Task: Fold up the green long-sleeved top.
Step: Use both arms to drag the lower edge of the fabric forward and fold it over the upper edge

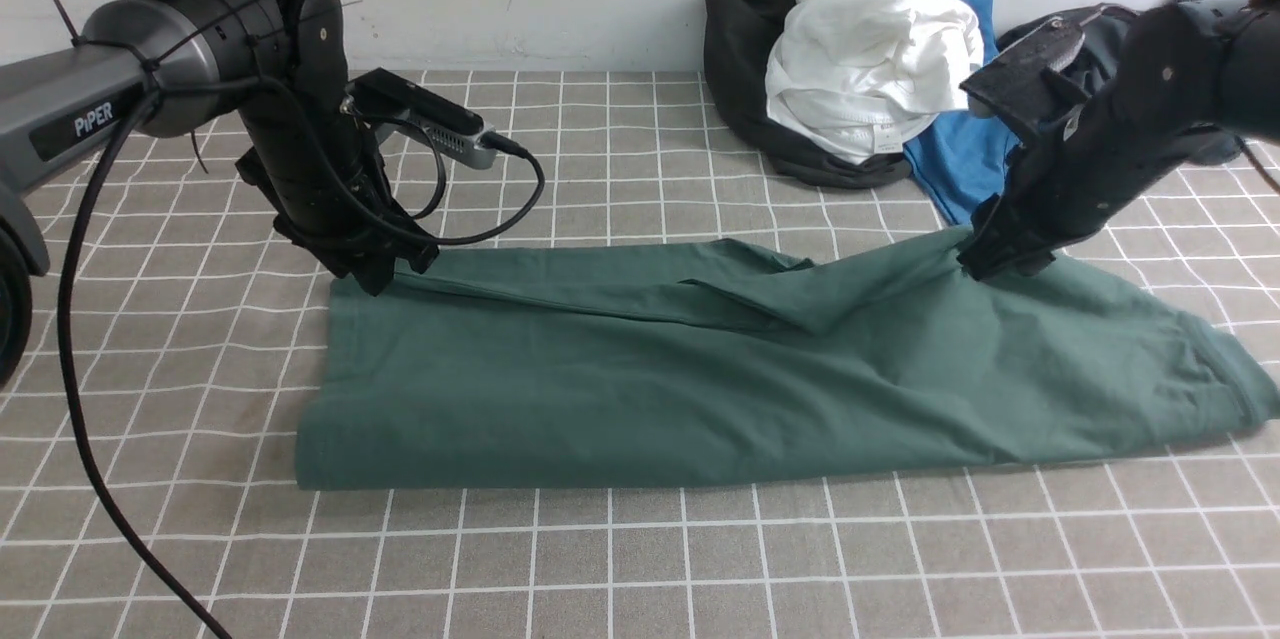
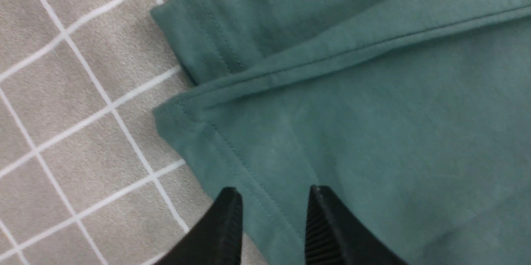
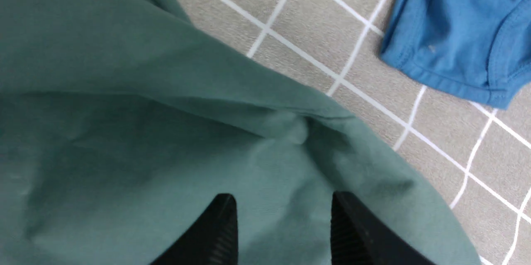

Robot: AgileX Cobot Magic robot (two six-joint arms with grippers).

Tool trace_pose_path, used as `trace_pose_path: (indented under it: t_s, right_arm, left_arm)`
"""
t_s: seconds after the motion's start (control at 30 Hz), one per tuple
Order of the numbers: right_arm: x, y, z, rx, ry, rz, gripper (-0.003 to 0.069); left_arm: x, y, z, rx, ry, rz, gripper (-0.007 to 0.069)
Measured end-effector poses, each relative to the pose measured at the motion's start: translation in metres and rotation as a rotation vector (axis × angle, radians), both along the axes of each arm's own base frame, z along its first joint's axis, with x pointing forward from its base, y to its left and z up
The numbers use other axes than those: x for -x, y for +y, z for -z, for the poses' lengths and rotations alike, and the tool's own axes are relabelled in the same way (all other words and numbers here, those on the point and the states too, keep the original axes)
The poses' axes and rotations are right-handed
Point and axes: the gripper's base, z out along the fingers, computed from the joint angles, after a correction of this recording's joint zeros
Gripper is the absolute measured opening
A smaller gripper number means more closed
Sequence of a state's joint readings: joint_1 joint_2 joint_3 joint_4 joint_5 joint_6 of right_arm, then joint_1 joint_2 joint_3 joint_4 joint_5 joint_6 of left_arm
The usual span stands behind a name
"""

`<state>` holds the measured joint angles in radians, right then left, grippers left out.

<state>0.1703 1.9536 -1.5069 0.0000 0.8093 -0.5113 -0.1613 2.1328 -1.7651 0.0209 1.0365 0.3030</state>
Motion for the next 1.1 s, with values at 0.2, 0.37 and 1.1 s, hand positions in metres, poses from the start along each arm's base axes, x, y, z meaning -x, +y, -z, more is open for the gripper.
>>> trace_pose_path:
  t_s: [0.2, 0.37, 1.1]
  right_arm:
    - [0.013, 0.02, -0.003, -0.031, 0.08, -0.028, 0.0297]
    - [0.019, 0.054, 0.021, -0.104, 0.191, -0.118, 0.0234]
    - [-0.085, 0.037, 0.027, -0.416, -0.245, 0.312, 0.0108]
  left_arm:
    - [0.005, -0.006, 0.001, -0.003, 0.039, 0.046, 0.0076]
    - [0.005, -0.008, 0.001, 0.001, 0.041, 0.058, -0.0001]
    - [0.005, -0.007, 0.001, 0.0, 0.044, 0.06, -0.0008]
